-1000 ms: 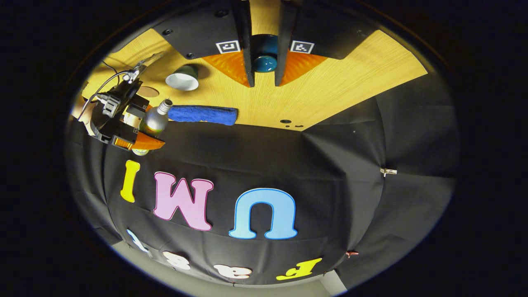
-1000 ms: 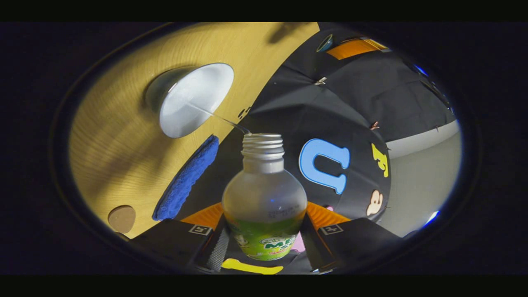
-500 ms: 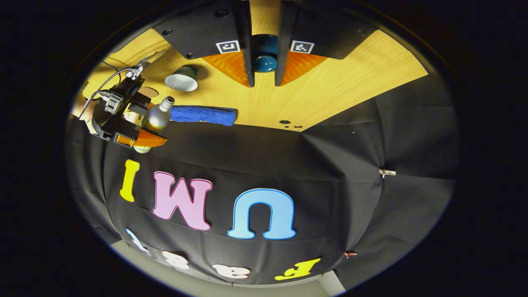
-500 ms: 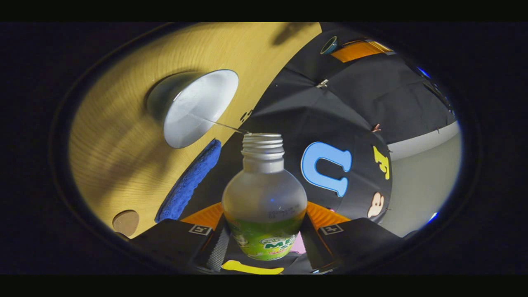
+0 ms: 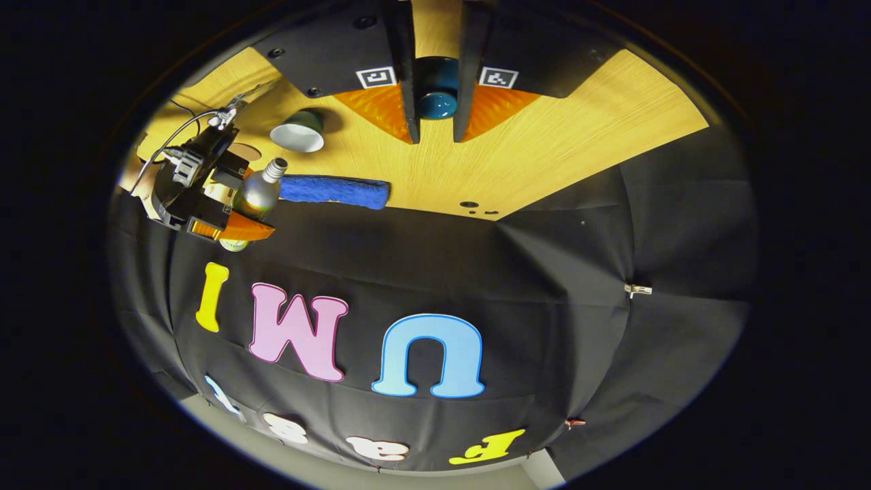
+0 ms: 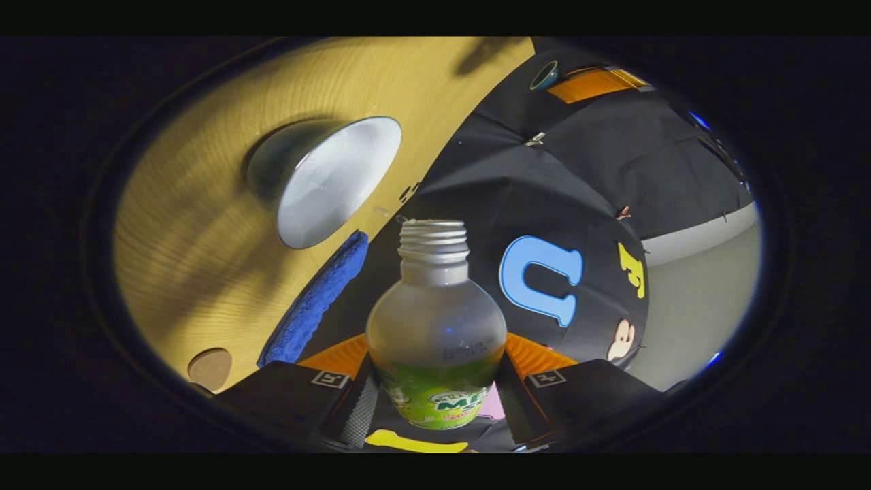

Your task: Open the teacup lid with one hand, grasp the water bottle and pour water into the teacup with the other hand; after pouring, place the water bottle on the coaster and then close the teacup lid.

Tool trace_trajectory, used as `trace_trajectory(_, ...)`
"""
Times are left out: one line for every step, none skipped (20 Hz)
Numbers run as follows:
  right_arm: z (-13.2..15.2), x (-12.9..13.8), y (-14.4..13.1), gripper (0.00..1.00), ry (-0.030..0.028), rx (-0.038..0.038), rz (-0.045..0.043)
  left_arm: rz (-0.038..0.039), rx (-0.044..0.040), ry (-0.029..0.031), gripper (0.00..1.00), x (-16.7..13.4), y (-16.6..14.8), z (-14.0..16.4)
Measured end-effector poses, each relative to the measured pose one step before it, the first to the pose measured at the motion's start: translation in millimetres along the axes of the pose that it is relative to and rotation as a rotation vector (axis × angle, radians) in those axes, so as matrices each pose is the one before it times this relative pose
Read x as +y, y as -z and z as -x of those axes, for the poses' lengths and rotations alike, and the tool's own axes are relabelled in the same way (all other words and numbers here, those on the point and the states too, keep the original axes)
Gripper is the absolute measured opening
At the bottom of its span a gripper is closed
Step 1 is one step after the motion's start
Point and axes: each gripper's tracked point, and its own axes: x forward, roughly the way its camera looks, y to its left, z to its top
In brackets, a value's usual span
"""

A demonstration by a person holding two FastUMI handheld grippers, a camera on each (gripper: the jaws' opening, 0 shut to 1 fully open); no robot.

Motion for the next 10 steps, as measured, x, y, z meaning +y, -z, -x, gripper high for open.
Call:
trace_trajectory(-0.66, 0.01, -1.21, 0.79, -0.00036, -0.00082, 0.00015, 0.00032, -0.00196, 0.00233, 0.33, -1.13, -0.75, 1.02)
trace_trajectory(0.69, -0.53, -0.65, 0.82, 0.00029, -0.00221, 0.00098, -0.00204, -0.00132, 0.00160, 0.30, -0.79, 0.28, 0.98)
trace_trajectory(-0.20, -0.03, -1.14, 0.79, -0.00060, -0.00200, 0.00084, -0.00289, 0.00077, 0.00130, 0.30, -1.08, 0.54, -0.71)
trace_trajectory(-0.25, 0.45, -0.35, 0.79, -0.00057, -0.00094, 0.00119, -0.00185, 0.00055, 0.00081, 0.30, -0.03, -0.53, 0.41)
trace_trajectory(0.07, -0.12, -0.27, 0.79, -0.00079, -0.00074, 0.00053, -0.00086, -0.00067, -0.00111, 0.30, 0.17, -0.06, 0.29)
trace_trajectory(0.24, 0.52, 0.73, 0.79, -0.00060, 0.00076, 0.00018, -0.00082, -0.00142, -0.00201, 0.30, 0.73, -0.40, -0.01)
trace_trajectory(-0.29, 0.76, 0.02, 0.79, -0.00095, 0.00034, 0.00044, 0.00082, -0.00054, -0.00049, 0.30, -0.10, -0.75, 0.52)
trace_trajectory(0.16, 0.09, 0.53, 0.79, -0.00170, 0.00106, -0.00009, 0.00566, -0.00301, 0.00350, 0.30, -0.42, -2.18, 0.17)
trace_trajectory(0.09, 0.54, 0.12, 0.79, -0.00114, 0.00193, -0.00038, 0.00533, -0.00686, 0.00671, 0.33, -2.82, -2.72, 1.64)
trace_trajectory(0.00, 0.68, 0.52, 0.82, -0.00299, 0.00150, -0.00120, -0.00129, -0.00452, 0.00207, 0.30, -1.21, -1.92, 0.47)
